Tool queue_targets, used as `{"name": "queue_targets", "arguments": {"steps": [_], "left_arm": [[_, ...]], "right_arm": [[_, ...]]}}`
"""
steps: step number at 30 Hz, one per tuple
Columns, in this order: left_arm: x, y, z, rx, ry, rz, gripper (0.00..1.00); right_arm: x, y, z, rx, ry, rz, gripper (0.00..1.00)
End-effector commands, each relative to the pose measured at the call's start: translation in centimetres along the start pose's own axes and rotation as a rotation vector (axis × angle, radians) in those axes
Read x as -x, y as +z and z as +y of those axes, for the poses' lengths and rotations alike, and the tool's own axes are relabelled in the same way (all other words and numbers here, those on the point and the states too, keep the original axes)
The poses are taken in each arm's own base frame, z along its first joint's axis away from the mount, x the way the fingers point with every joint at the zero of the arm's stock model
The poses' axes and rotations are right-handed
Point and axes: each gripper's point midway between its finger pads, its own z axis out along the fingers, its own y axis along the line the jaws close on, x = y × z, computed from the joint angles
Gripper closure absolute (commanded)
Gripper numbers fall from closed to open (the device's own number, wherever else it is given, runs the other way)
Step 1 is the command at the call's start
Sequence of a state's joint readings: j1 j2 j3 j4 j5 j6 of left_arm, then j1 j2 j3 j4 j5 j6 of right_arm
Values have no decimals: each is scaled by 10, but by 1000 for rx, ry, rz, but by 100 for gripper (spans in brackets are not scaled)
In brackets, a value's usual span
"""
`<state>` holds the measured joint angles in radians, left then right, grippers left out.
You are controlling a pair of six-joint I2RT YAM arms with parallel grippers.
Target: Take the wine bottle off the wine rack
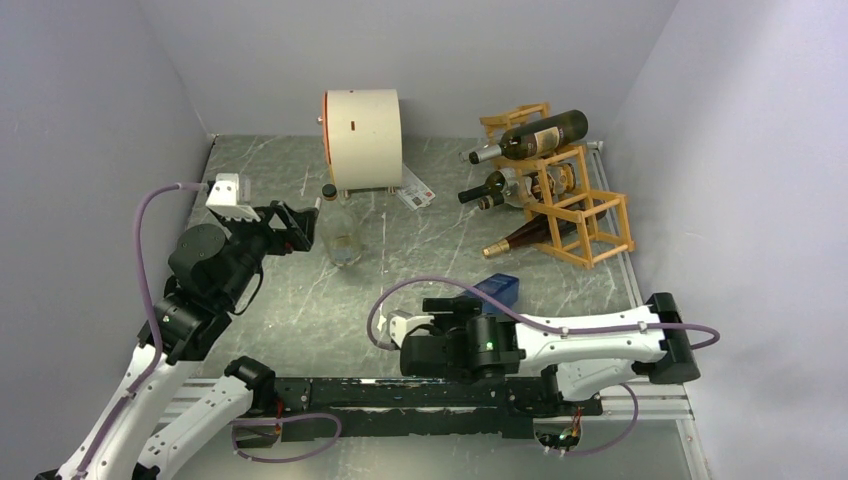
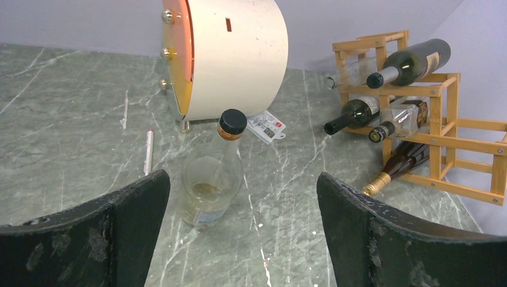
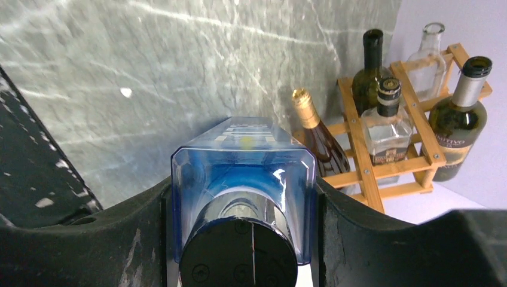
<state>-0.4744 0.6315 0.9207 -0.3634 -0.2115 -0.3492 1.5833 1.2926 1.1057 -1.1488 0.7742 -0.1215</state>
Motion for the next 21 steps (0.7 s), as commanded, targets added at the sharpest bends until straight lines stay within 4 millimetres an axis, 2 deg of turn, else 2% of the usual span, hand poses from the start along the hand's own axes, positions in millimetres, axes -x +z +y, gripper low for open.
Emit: {"name": "queue_targets", "arguments": {"steps": [1,5,8,11,14,21], "left_arm": [[11,-2,-4,-11,-14,-22,4],[12,-2,-2,1,-13,-21,4],[12,2,-2,5,-12,-18,4],[13,5,-4,4,-11,-15,4],[15,7,-7,0,-39,-14,4],[18,6,-5,11,-44,-20,4]], "right_arm": [[43,-28,-28,-13,151,-229,100],[71,-44,-47,-29,238,-388,100],[97,-59,-75,-61,354,-558,100],[113,-68,-108,-91,461,-680,100],[119,-57,-140,-91,547,-709,100],[137,-19,-194,-60,654,-741,100]]}}
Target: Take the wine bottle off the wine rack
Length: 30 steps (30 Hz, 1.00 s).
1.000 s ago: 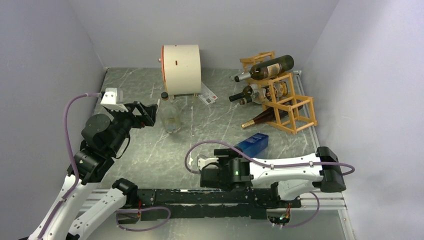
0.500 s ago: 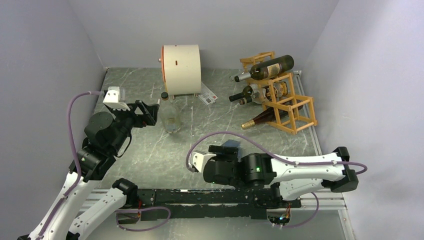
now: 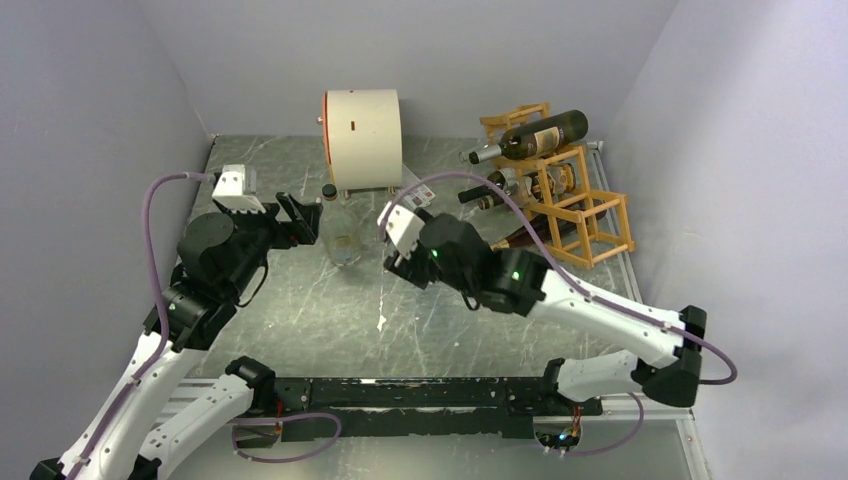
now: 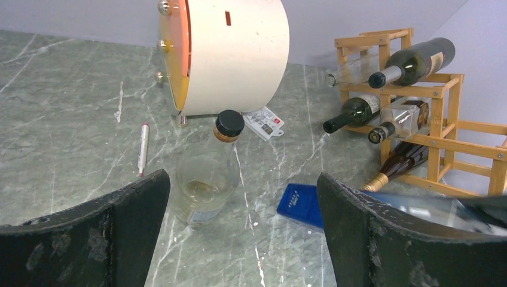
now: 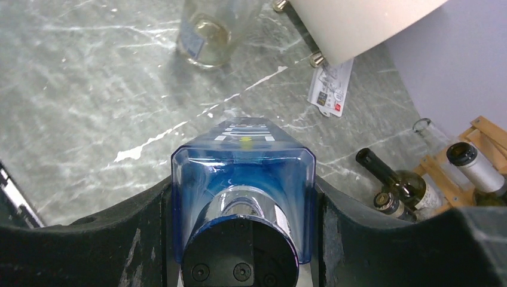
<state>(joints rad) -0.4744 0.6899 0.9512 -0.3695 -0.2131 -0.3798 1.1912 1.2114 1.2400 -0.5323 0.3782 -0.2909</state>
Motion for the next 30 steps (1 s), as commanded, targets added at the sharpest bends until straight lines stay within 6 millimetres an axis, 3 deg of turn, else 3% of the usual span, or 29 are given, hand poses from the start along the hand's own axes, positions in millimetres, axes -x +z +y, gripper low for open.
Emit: {"name": "queue_targets", "arguments": {"steps": [1,10,17,22,30], "left_arm": [[20,-6,-2,0,-19,-50,4],[19,-16,2,11,-25,-51,4],[12,-18,0,-7,-46,-37,4],[9,-20,0,-8,-49,-28,4],[4,-21,-3,-39,-30,-12,4]], "right_arm": [[74,16,-47,-34,106,-232,100],[83,79,-101,-35,274,-186,100],[84,123,-129,-104,322,-142,100],[85,149,-146,-161,340,-118,100],[78,181,-149,-145,364,-85,100]]}}
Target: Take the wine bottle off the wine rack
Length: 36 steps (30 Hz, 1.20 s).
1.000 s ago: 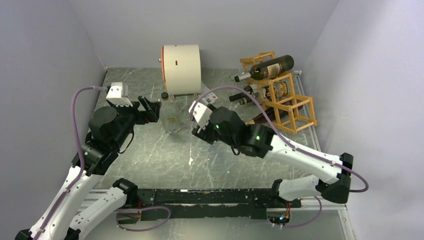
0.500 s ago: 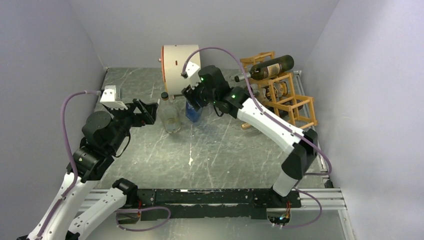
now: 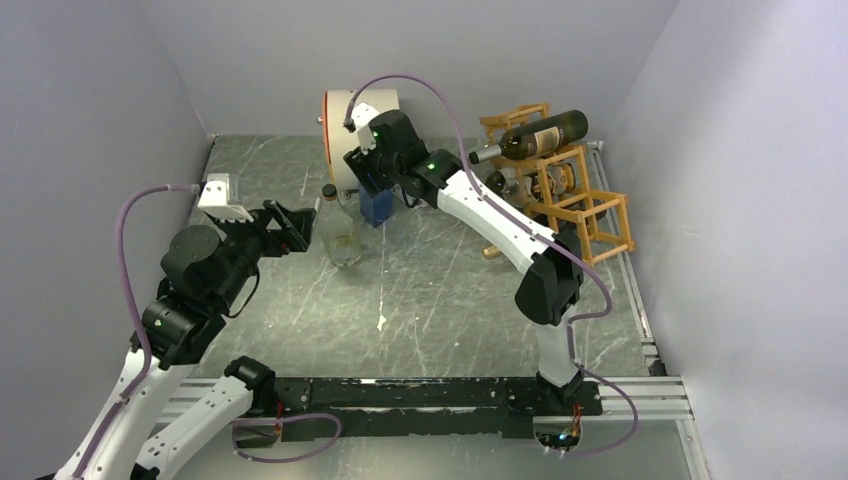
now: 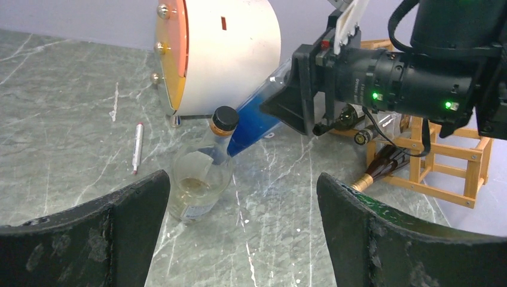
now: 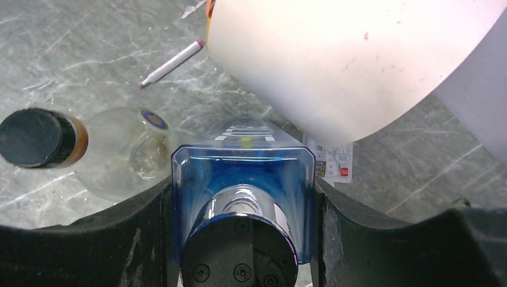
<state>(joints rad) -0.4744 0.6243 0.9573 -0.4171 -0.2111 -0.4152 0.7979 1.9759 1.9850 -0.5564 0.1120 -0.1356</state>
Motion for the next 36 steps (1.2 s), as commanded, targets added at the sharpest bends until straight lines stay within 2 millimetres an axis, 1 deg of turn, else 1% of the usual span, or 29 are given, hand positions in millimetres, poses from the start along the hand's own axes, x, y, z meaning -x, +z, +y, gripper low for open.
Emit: {"name": "queue_targets", "arguments": {"steps": [1,4,5,6,7,12,15,20,21,23,24,30,36], "left_arm": [[-4,-1,-2,-22,14,13,4],[-9,4,1,-9,35,37,4],[-10,5,2,-2,41,44,4],[-11,6,2,3,46,51,4],[-11,7,2,4,48,56,4],[-9,7,4,13,46,40,4],[-4,4,5,10,39,5,4],[5,-4,12,47,36,-29,4],[6,-5,12,48,34,-34,4],[8,-7,10,42,33,-39,4],[9,-7,10,39,32,-40,4],[9,-7,10,47,29,-25,4],[8,-7,8,35,24,-19,4]], "right_arm": [[67,-15,-22,-54,40,-198,100],[63,-6,-21,-38,31,-185,100],[65,-7,-22,-41,28,-184,100],[55,4,-19,-35,25,-155,100],[51,8,-19,-35,24,-146,100],[50,10,-19,-38,35,-158,100],[49,12,-18,-38,28,-154,100],[44,16,-18,-38,18,-139,100],[43,17,-18,-37,17,-138,97],[43,18,-16,-30,18,-142,82],[44,18,-16,-27,19,-146,76],[45,25,-11,-8,19,-144,49],[47,27,-12,-14,20,-151,33]]}}
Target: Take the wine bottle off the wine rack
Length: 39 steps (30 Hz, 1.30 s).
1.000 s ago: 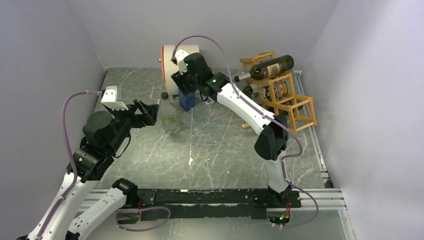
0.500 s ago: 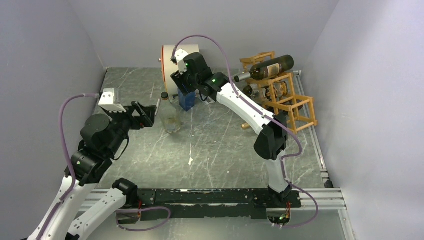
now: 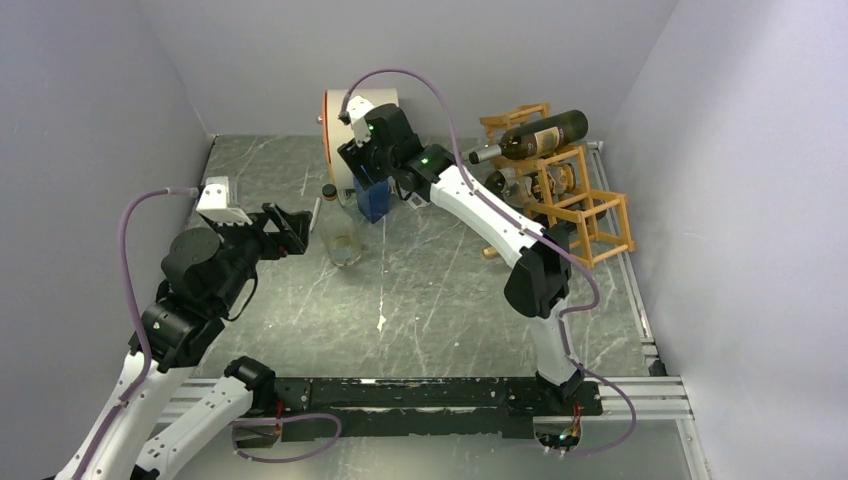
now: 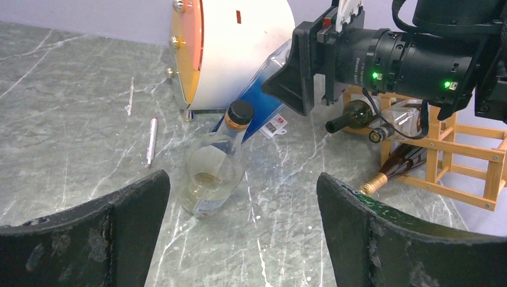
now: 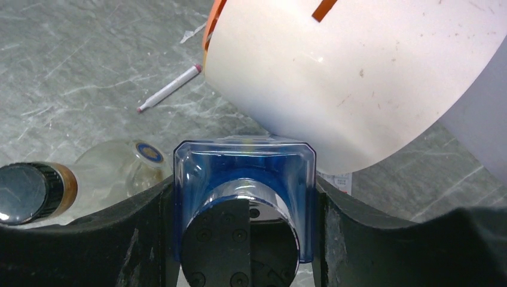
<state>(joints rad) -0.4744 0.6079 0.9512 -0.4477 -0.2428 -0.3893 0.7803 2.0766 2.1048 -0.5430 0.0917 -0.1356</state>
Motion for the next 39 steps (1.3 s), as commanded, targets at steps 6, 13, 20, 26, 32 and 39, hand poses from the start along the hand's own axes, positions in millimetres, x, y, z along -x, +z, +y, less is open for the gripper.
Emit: {"name": "queue_targets", "arguments": {"steps": [6,13,20,26,32,39], "left_arm": [[10,-2,-4,-12,-7,-11,4],[6,1,-9,-30,-13,11,4],[3,9,-17,-57,-25,35,4],[21,7,-19,-35,-62,6,4],[28,1,-26,-72,-157,-34,4],[32,3,-22,-33,-223,-55,4]], "right_arm": [[43,-1,-4,-2,-13,-137,24],[64,-22,-4,5,-21,-191,13],[87,-60,1,31,-49,-249,0],[98,-100,-7,5,-44,-312,0],[104,-137,-11,3,-42,-347,0],[76,-185,-20,-38,-25,-370,0]]}}
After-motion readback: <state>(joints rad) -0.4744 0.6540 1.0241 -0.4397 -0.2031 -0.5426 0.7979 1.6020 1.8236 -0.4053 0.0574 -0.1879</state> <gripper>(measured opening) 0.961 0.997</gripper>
